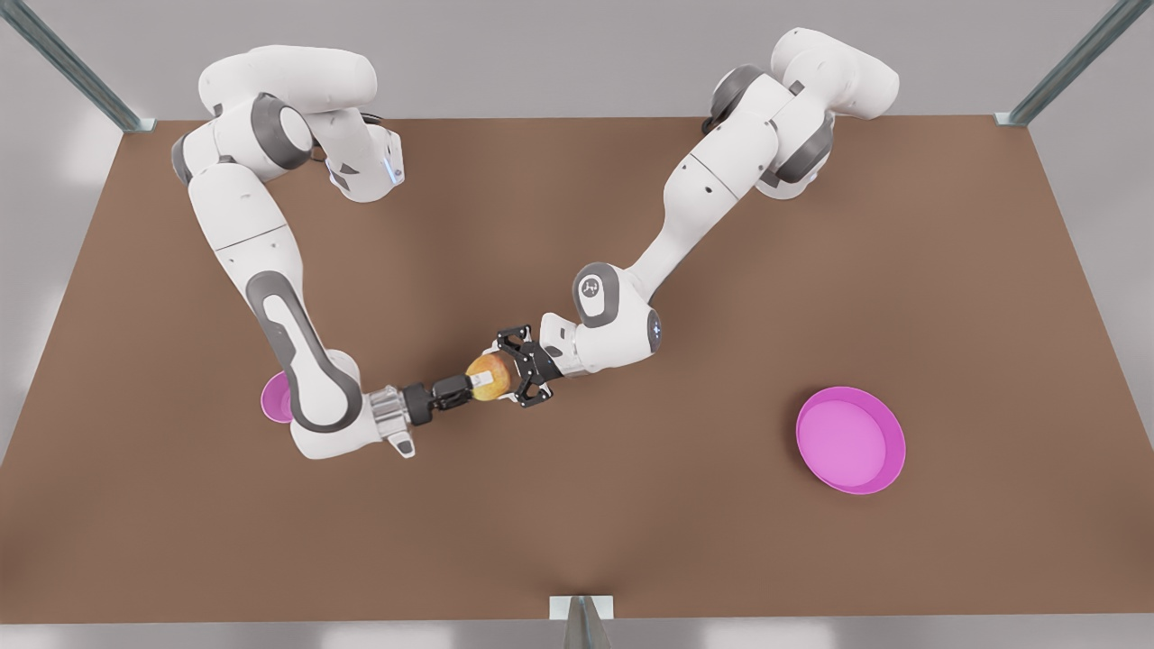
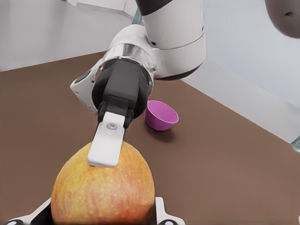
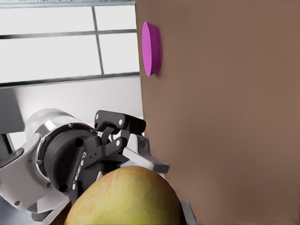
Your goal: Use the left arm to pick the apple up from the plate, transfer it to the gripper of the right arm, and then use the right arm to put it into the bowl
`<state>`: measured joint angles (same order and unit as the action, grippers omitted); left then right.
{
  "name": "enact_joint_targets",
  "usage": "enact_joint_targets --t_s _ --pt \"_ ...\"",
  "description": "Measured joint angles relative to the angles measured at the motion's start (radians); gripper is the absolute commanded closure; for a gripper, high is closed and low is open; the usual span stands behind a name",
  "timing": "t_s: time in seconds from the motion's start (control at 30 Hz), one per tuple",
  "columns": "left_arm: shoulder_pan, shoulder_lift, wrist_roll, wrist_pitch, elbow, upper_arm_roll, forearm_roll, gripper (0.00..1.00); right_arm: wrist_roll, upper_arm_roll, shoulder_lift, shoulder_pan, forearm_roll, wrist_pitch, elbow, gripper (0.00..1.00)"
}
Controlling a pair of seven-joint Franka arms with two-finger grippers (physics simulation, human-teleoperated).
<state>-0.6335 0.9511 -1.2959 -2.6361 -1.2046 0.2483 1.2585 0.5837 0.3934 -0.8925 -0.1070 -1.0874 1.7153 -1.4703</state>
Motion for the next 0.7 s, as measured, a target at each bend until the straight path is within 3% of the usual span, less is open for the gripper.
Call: enact_joint_targets --t_s 0.33,0.4,0.5,0.6,0.7 --pt "0.012 -0.075 -0.014 0.0 -0.126 0.003 0.002 0.0 0.0 -0.001 0.002 -0.017 0.017 -0.004 0.008 0.21" --pt "0.04 -0.175 -0.023 0.001 -0.276 0.007 0.005 0.0 -0.001 -0.001 0.003 -0.021 0.02 -0.004 0.012 0.21" --pt "0.151 -0.427 -0.037 0.01 -0.655 -0.004 -0.011 0.0 -0.003 -0.001 0.003 -0.034 0.022 -0.004 0.026 0.21" --pt "0.232 -0.546 -0.04 0.024 -0.868 -0.171 -0.109 0.0 -0.004 -0.002 0.005 -0.046 0.025 -0.005 0.036 0.21" --pt "0.252 -0.577 -0.021 0.155 -0.78 -0.464 -0.459 0.0 -0.005 -0.001 0.015 -0.07 0.046 -0.005 0.039 0.21"
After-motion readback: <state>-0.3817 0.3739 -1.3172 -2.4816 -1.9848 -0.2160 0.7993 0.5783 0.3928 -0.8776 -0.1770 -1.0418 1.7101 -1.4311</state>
